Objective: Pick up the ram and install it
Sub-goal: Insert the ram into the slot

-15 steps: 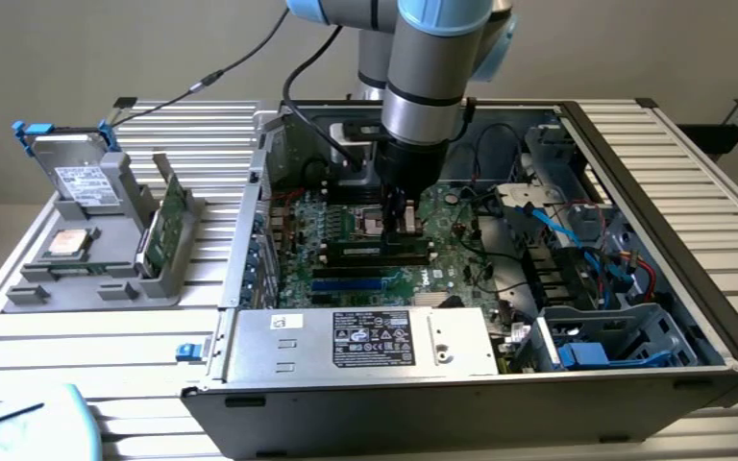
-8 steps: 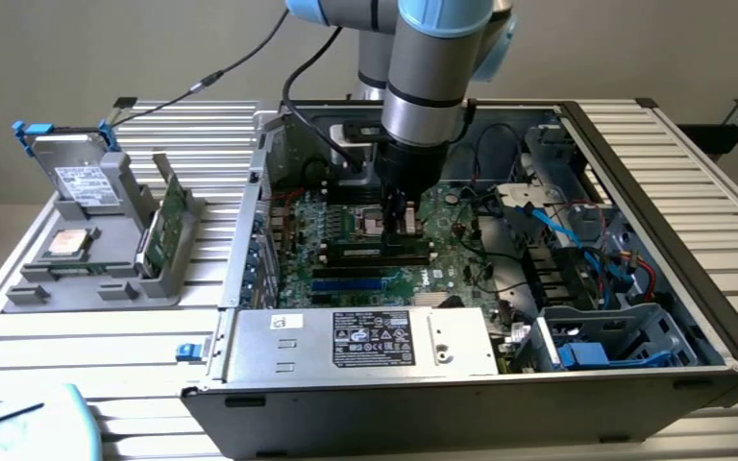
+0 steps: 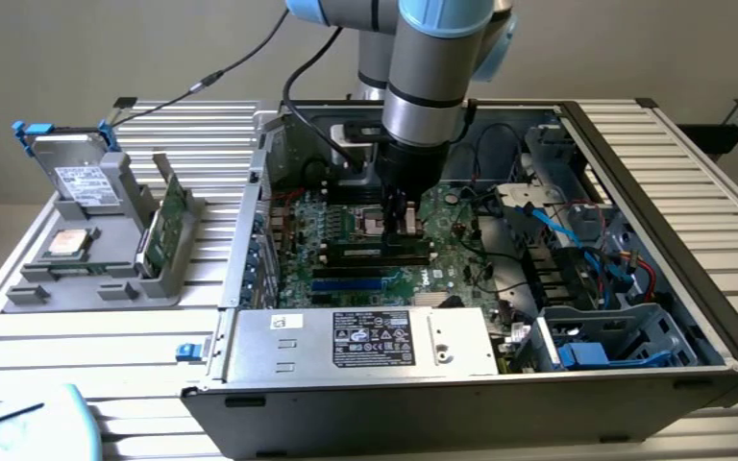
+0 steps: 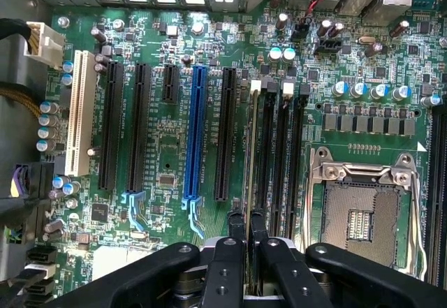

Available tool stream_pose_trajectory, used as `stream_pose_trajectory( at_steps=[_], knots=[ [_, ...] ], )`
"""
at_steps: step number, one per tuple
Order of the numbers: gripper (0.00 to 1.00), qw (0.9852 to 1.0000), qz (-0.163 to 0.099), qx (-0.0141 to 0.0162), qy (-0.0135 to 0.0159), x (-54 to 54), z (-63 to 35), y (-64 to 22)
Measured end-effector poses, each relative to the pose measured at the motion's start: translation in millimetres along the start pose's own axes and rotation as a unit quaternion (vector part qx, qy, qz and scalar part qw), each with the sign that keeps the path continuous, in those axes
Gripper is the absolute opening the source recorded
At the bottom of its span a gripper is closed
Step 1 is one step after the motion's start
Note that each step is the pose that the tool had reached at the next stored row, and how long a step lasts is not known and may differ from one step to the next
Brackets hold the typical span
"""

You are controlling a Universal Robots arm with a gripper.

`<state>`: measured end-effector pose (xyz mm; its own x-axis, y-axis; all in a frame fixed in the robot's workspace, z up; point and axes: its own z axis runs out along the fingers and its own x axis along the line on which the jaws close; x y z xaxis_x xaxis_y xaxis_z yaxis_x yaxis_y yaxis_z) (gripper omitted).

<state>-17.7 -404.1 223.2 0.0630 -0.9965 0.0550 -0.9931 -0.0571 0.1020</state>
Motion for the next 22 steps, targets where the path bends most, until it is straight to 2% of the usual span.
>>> stream_pose_trajectory(
  at_steps=[17,22],
  knots=[
    [0.14,1.0000,0.007,-0.0005,-0.0008,-2.6,1.1,-0.3],
    [0.14,1.0000,0.007,-0.0041,-0.0010,-2.5,1.1,-1.3]
  ],
)
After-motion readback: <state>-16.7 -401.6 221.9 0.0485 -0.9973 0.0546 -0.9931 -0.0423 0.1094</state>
